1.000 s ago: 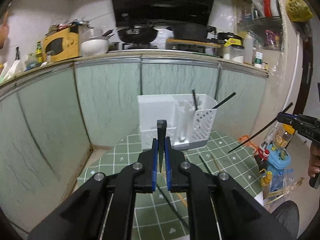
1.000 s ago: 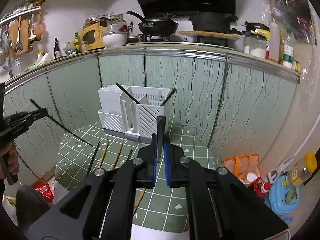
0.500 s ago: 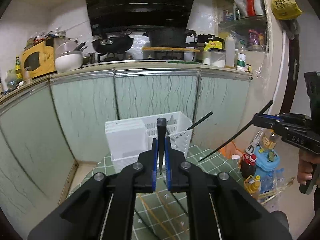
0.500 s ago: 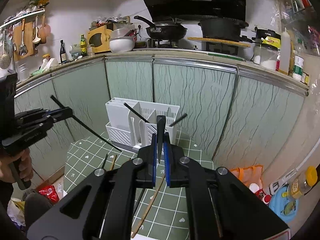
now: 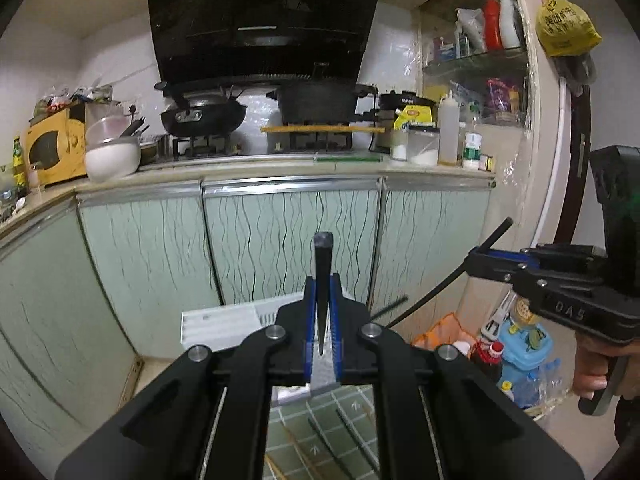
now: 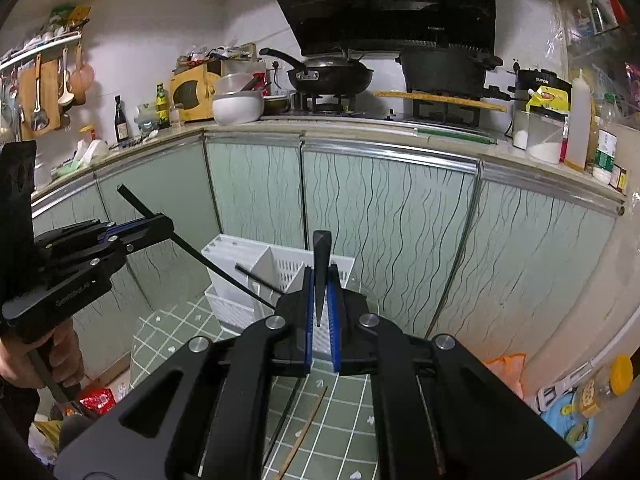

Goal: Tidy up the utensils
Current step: 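Lower the left tool's chopstick into the holder and open it while the right tool does the same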

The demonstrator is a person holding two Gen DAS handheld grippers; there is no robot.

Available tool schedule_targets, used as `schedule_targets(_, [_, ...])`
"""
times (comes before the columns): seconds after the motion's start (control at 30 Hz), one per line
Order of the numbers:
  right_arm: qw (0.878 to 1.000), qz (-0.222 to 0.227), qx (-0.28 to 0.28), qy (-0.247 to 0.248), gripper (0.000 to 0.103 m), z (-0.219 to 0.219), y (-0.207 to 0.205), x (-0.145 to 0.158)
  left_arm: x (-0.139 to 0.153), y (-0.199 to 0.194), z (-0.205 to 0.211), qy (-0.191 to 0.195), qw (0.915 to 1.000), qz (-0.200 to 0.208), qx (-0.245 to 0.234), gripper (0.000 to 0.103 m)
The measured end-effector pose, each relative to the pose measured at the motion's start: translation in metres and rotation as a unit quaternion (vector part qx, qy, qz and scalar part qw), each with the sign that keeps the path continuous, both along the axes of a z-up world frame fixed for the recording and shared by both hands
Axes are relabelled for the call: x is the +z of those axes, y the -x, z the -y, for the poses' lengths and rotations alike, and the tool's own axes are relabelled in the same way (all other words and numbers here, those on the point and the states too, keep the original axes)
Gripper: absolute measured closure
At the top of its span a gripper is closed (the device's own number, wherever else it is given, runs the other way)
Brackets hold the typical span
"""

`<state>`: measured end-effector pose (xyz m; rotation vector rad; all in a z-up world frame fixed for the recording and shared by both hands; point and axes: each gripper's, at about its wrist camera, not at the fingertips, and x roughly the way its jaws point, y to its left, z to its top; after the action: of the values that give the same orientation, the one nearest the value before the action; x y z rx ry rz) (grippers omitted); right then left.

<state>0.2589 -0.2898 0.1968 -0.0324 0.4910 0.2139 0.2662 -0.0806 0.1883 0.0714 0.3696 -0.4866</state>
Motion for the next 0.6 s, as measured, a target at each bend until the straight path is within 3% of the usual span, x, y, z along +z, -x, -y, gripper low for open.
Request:
schedule_targets(0.23, [1.0,0.004,0.0,0.003,0.097,-0.002,-0.029,0.009,0.007,-0.027,0.019,-0.011,0.9999,0.006,0.0,0.097])
schedule_targets(0.6, [0.999,-0.031,0.005,-0.006,0.097,0.0,-0.083,-0.035,-0.039,-0.085,0.019,-0.002,0.9991,-0.041,0.001,0.097])
